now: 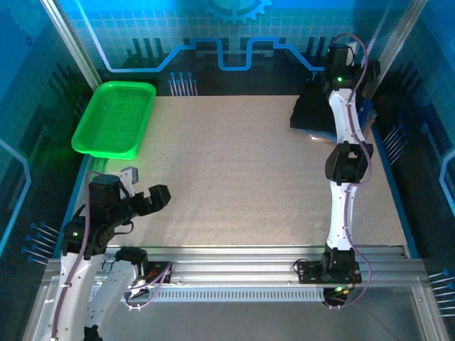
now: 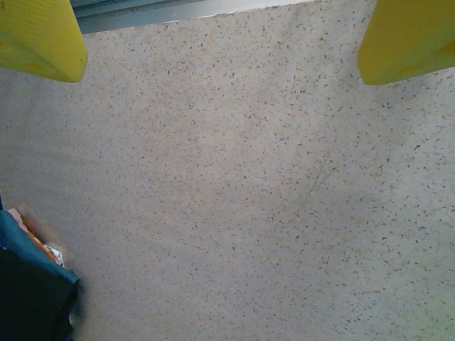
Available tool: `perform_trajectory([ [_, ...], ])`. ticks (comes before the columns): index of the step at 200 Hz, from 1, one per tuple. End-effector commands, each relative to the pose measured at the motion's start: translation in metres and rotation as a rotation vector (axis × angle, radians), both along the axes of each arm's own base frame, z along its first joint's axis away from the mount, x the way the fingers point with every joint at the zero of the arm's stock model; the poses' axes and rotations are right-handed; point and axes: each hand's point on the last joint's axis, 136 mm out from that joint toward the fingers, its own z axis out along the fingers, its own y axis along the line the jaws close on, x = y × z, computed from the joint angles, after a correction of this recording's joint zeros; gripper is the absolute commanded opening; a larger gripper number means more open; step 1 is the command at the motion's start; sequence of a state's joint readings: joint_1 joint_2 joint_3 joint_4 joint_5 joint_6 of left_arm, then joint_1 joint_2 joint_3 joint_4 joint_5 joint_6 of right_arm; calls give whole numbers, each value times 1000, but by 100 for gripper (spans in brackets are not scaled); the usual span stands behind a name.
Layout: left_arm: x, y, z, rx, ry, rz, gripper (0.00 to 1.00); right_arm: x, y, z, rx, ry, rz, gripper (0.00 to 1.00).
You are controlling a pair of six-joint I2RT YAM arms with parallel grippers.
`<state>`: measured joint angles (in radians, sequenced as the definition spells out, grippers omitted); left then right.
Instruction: Fold and stack the t-shirts
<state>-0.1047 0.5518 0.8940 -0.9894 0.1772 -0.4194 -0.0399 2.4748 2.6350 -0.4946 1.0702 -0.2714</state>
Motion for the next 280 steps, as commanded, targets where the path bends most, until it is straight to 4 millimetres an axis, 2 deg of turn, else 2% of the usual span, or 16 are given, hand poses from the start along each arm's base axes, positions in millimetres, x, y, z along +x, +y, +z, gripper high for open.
perform_trajectory([
  [1,-2,-2,-4,-19,23,-5,99,-28,-11,40,64,-175,-104,100],
  [40,0,-3,-5,-25,22,-5,99,-67,-20,43,283,-282,-158,100],
  [43,0,-3,-4,-25,20,-6,99,-74,-18,53,306,-308,-151,100],
  [54,1,-5,-3,-33,14,-13,99,-85,-13,58,372,-335,-134,100],
  [72,3,-11,1,-61,-12,-39,99,-99,14,66,486,-360,15,100],
  [73,4,-12,2,-62,-14,-40,99,-98,16,59,491,-346,19,100],
  [80,6,-12,4,-71,-22,-38,99,-108,28,73,505,-401,96,100],
  [90,10,-13,9,-84,-44,-29,99,-122,46,65,552,-412,214,100],
  [109,20,-13,18,-102,-80,-10,99,-172,68,60,593,-410,341,100],
  [147,46,-14,19,-80,-76,12,99,-285,107,19,669,-253,509,100],
  [174,61,-26,11,51,-68,-19,99,-360,153,-34,873,-146,621,100],
  [195,72,-42,0,130,-72,-50,99,-400,187,-86,1037,-71,679,100],
  [216,85,-37,-24,194,-77,-5,99,-394,203,-90,958,-105,778,100],
  [232,100,-23,-30,278,-124,47,99,-381,207,-123,941,4,725,100],
  [247,115,5,-32,341,-190,187,99,-362,206,-160,893,76,661,100],
  [280,150,73,-45,264,-288,423,99,-299,202,-141,678,-77,725,100],
])
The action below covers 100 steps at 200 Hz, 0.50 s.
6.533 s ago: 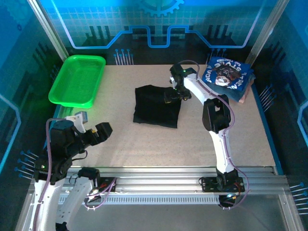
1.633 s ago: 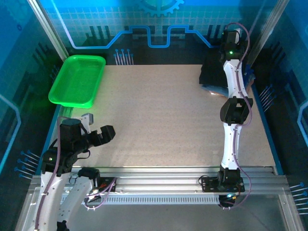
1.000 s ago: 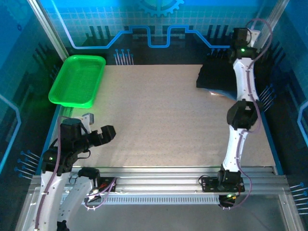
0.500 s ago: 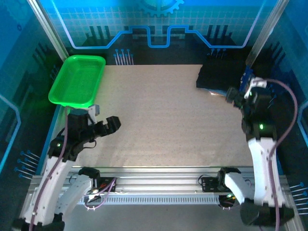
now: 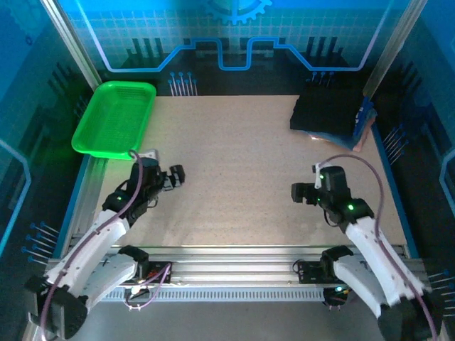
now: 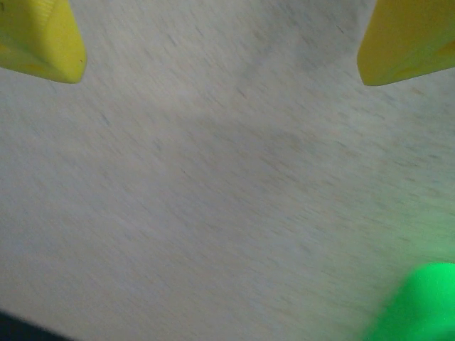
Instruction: Fold and stack the t-shirts
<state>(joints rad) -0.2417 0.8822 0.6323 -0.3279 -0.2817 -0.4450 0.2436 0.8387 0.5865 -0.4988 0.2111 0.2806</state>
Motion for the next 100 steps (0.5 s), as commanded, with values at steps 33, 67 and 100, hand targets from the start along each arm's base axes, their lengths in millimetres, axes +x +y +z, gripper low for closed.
perform_trajectory([
  [33,65,62,-5,161,-156,109,99,97,-49,17,-60,-369,-188,100],
  [67,80,72,-21,163,-265,94,99,122,-54,28,-70,-520,-130,100],
  [100,88,71,-48,198,-291,33,99,132,-50,38,-40,-574,-82,100],
])
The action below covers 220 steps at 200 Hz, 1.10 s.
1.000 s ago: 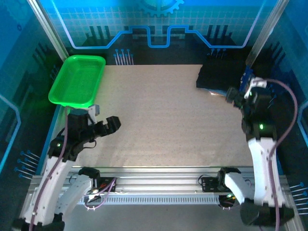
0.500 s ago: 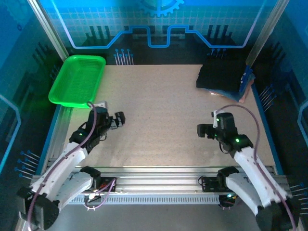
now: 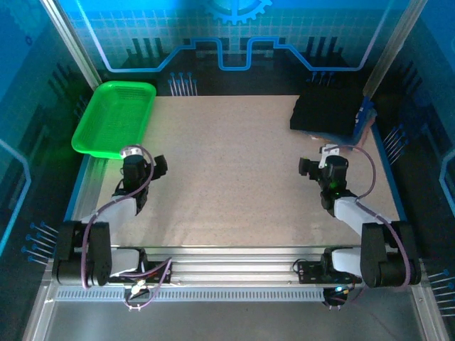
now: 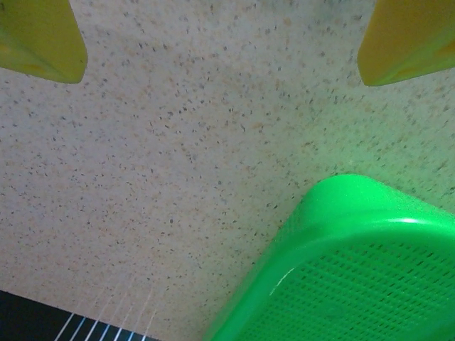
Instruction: Fold and stack the t-shirts
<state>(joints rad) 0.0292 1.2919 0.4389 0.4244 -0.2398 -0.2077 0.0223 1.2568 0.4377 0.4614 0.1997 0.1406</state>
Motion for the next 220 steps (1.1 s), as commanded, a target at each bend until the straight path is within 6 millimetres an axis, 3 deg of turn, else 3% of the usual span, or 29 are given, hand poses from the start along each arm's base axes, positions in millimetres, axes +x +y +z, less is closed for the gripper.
perform_trajectory([
  [1,18,-4,15,55,-158,-83,99,18,3,41,-6,-184,48,100],
  [17,22,-6,10,48,-160,-107,99,12,6,35,-15,-145,60,100],
  [34,24,-18,7,47,-174,-187,99,-6,11,17,-44,-98,56,100],
  [52,27,-29,2,45,-178,-254,99,-19,1,7,-46,-134,-11,100],
  [71,27,-32,-8,47,-185,-269,99,-4,3,8,-49,-162,13,100],
  [89,28,-33,-6,47,-195,-273,99,15,13,-21,-67,-107,63,100],
  [96,28,-32,-6,46,-190,-272,99,21,14,-23,-85,-108,68,100],
  [106,29,-32,-6,49,-194,-272,99,22,17,-28,-83,-39,76,100],
  [220,31,-36,-7,74,-173,-277,99,25,21,-26,-114,-49,74,100],
])
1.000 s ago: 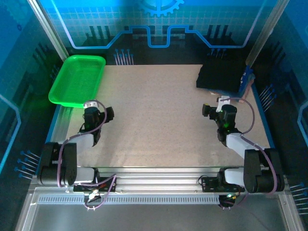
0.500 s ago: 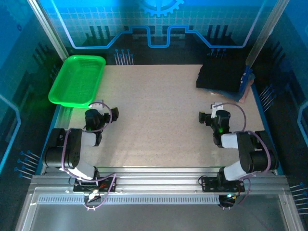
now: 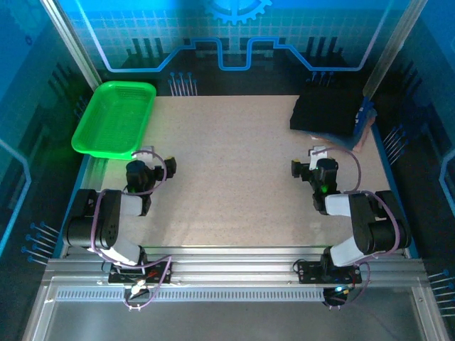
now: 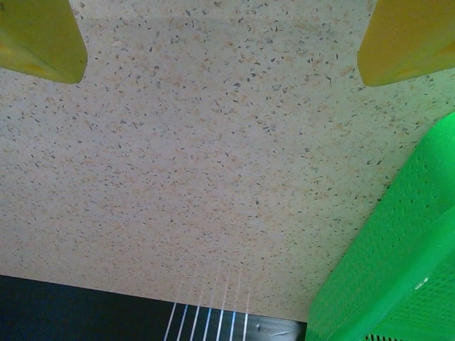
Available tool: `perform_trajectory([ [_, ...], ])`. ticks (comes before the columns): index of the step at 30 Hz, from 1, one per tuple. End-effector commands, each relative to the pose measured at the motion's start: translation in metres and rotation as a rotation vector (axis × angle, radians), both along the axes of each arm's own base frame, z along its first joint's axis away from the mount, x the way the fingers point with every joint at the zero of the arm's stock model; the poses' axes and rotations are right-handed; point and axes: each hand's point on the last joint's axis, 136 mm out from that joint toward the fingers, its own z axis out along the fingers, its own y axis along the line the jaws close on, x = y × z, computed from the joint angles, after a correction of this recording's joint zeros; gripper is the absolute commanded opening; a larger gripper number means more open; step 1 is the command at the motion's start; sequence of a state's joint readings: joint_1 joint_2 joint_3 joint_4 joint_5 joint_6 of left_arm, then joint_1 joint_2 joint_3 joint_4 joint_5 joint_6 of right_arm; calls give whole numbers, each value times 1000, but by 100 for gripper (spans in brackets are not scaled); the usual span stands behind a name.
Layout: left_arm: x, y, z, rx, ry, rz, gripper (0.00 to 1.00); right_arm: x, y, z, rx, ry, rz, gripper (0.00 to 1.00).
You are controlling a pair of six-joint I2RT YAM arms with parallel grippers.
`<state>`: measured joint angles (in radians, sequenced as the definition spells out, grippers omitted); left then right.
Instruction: Fold and stack the t-shirts
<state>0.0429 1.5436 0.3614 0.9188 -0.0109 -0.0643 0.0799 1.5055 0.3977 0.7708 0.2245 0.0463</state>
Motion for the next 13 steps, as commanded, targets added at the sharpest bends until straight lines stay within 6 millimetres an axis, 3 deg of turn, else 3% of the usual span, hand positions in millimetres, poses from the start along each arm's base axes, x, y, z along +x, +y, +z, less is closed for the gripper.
perform_trajectory([
  [1,4,-3,6,33,-20,-21,99,6,2,12,-18,-36,1,100],
  [13,5,-8,5,38,-12,-50,99,7,4,11,4,-33,33,100],
])
